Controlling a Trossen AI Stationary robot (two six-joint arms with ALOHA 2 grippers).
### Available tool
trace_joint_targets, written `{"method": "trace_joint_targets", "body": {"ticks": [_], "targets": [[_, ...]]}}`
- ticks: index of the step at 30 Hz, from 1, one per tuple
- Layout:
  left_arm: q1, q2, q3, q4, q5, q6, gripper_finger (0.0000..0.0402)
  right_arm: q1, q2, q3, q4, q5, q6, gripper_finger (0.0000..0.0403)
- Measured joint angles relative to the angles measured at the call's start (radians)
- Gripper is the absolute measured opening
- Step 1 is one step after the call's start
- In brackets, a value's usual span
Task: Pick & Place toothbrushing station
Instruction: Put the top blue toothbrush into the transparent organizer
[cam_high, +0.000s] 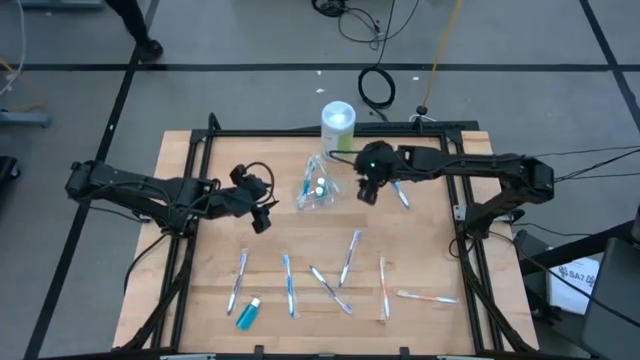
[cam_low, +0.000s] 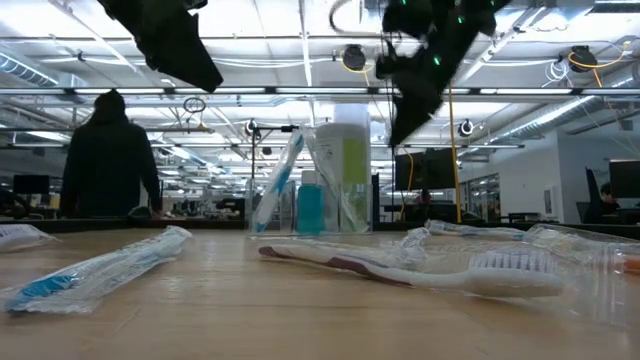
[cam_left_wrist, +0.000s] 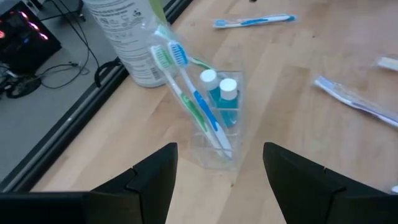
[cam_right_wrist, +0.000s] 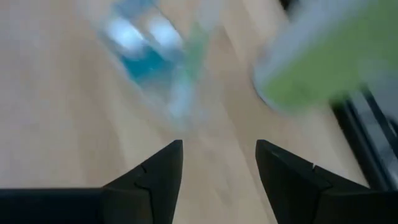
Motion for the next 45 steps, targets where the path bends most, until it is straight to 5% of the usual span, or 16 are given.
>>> {"method": "trace_joint_targets", "body": {"ticks": [10,18,38,45], "targets": [[-0.036,0.000,0.000,0.002,-0.003,-0.027,0.0244,-0.128,-0.021,-0.318,0.118,0.143,0.256,0.0199],[-0.036,0.000,0.000,0.009,-0.009,-0.052,0.0244,-0.224,-0.021,-0.514,0.449,0.135,0.268,0.0199],[-0.036,0.000,0.000,0.010,-0.015,-0.052,0.0244,-0.258,-0.020,-0.689,0.690,0.111,0.285,0.0197],[-0.036,0.000,0.000,0.010,-0.015,-0.046,0.0244,-0.233,-0.020,-0.730,0.747,0.114,0.217,0.0134]]}}
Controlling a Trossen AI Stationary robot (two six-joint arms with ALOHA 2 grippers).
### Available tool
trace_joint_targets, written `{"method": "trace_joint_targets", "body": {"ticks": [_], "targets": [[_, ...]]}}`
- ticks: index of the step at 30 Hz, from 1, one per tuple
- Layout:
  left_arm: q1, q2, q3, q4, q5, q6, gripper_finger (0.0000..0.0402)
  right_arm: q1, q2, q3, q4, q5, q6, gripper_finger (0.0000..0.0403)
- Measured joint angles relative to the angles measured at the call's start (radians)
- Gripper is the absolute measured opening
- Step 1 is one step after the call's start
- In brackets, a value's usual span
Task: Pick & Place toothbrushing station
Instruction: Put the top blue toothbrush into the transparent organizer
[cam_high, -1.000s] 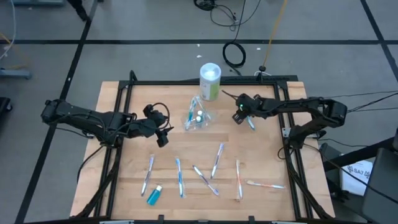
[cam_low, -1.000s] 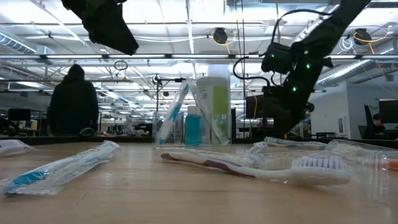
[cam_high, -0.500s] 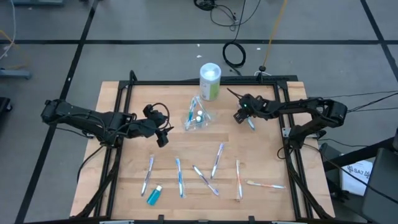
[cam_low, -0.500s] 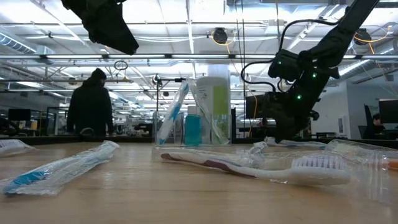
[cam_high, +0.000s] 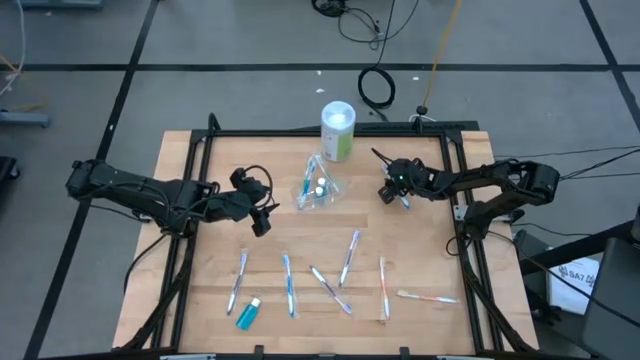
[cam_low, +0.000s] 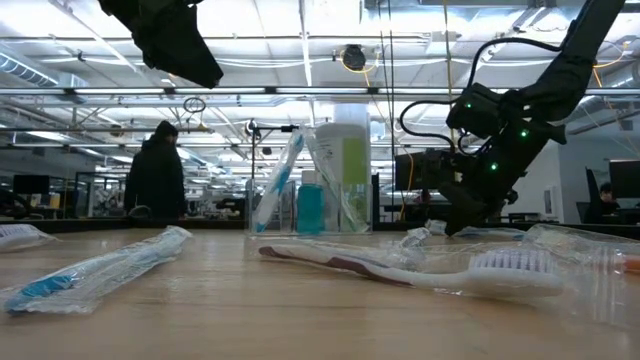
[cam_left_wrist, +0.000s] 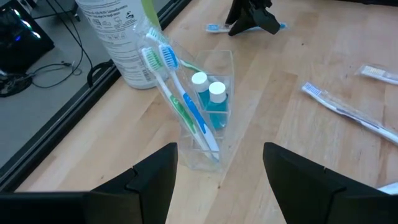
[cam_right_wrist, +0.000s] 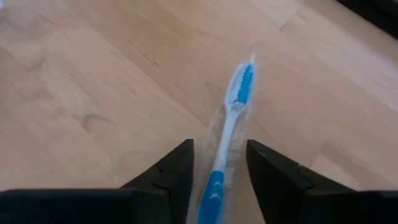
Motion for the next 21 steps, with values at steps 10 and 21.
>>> {"method": "trace_joint_targets", "body": {"ticks": [10,21], "targets": [[0.000,0.000,0.000,0.000,0.000,0.000,0.0244,0.012,0.003,-0.007,0.066,-0.012,0.034,0.0018],[0.000,0.000,0.000,-0.001,0.000,0.008,0.0244,0.090,-0.039,-0.006,0.281,-0.003,0.043,0.0004]]}}
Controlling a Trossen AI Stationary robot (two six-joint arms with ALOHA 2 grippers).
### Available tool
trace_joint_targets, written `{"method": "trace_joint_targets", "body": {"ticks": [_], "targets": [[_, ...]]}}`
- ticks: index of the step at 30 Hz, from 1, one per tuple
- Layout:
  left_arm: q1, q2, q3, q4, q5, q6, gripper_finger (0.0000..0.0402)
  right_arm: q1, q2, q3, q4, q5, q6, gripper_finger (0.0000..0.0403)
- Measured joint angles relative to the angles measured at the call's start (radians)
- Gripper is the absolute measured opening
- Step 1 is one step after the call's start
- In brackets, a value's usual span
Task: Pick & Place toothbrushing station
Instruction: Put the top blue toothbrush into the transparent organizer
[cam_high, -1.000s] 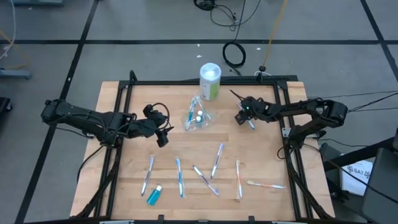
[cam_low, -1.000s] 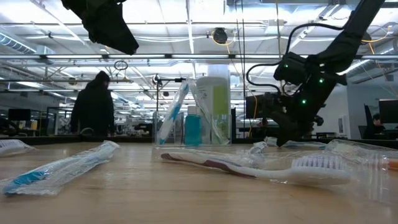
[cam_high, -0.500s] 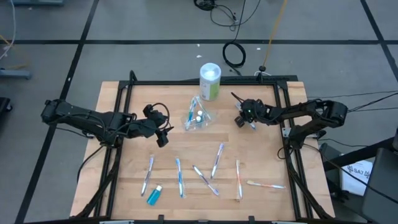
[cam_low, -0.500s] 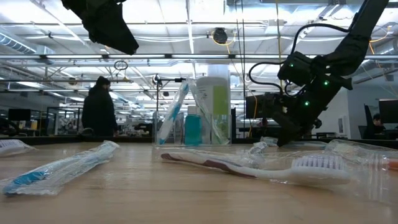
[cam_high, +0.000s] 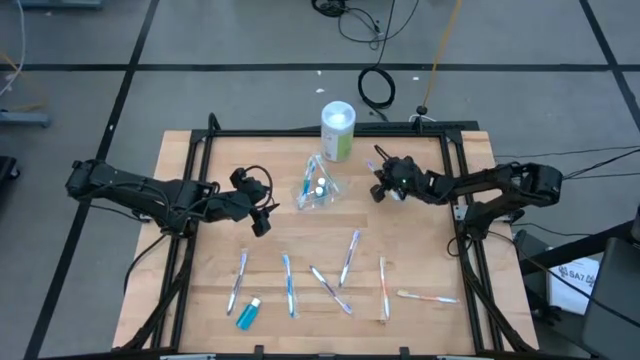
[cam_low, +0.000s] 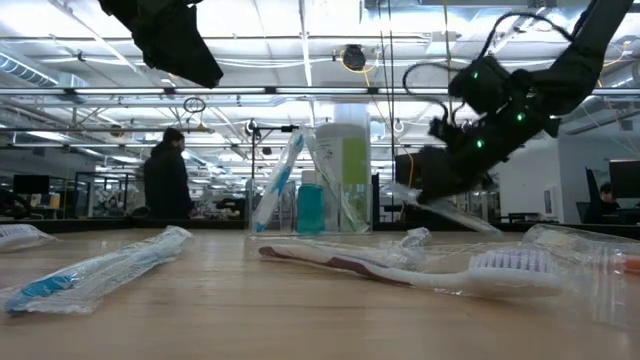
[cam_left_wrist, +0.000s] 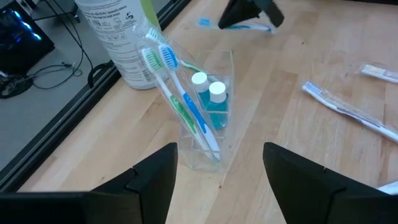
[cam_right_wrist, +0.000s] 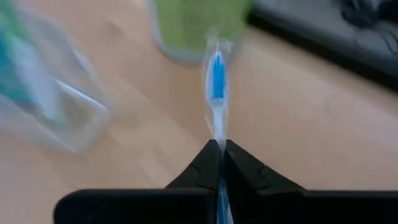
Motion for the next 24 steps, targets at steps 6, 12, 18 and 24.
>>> {"method": "trace_joint_targets", "body": {"ticks": [6,12,18,24], "targets": [[0.000,0.000,0.000,0.000,0.000,0.044,0.0244,0.049,-0.123,0.000,0.208,0.001,-0.123,0.0000],[0.000,0.000,0.000,0.000,0.000,0.045,0.0244,0.108,-0.184,0.001,0.549,-0.101,-0.199,0.0000],[0.000,0.000,0.000,0.000,0.000,0.045,0.0244,0.182,-0.112,0.002,0.828,-0.209,-0.271,0.0000],[0.000,0.000,0.000,0.002,0.000,0.051,0.0244,0.211,0.035,0.032,1.009,-0.209,-0.314,0.0000]]}}
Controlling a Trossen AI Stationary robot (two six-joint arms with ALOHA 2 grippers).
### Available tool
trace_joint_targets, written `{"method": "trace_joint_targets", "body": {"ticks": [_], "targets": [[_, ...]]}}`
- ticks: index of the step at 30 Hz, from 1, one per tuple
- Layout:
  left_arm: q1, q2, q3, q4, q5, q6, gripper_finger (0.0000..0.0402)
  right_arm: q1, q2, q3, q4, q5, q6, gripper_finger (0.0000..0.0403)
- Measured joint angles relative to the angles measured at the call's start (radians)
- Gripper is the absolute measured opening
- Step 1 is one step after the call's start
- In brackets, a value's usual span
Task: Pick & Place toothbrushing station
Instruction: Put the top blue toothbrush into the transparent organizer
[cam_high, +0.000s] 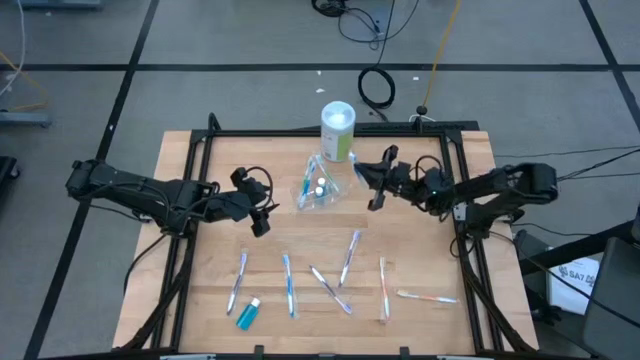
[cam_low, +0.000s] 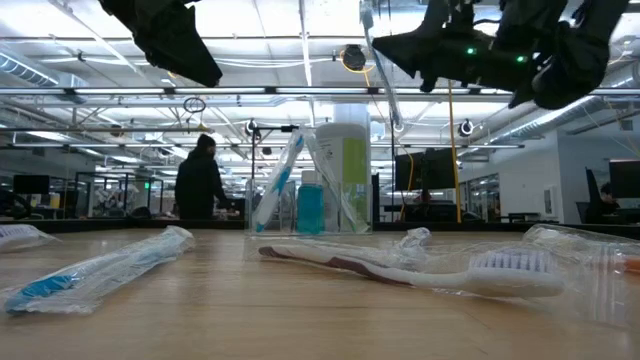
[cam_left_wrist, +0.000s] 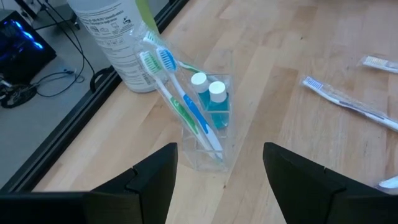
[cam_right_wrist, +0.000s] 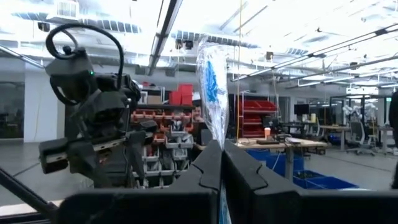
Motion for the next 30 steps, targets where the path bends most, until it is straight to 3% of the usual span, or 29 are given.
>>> {"method": "trace_joint_targets", "body": {"ticks": [14,25,30], "targets": [[0.000,0.000,0.000,0.100,0.009,0.082,0.0244,-0.030,0.372,0.244,0.040,0.031,-0.013,0.0000],[0.000,0.000,0.000,0.096,0.010,0.091,0.0244,-0.070,0.516,0.261,0.047,0.091,0.083,0.0000],[0.000,0.000,0.000,0.096,0.011,0.089,0.0244,-0.063,0.555,0.259,0.039,0.172,0.098,0.0000]]}}
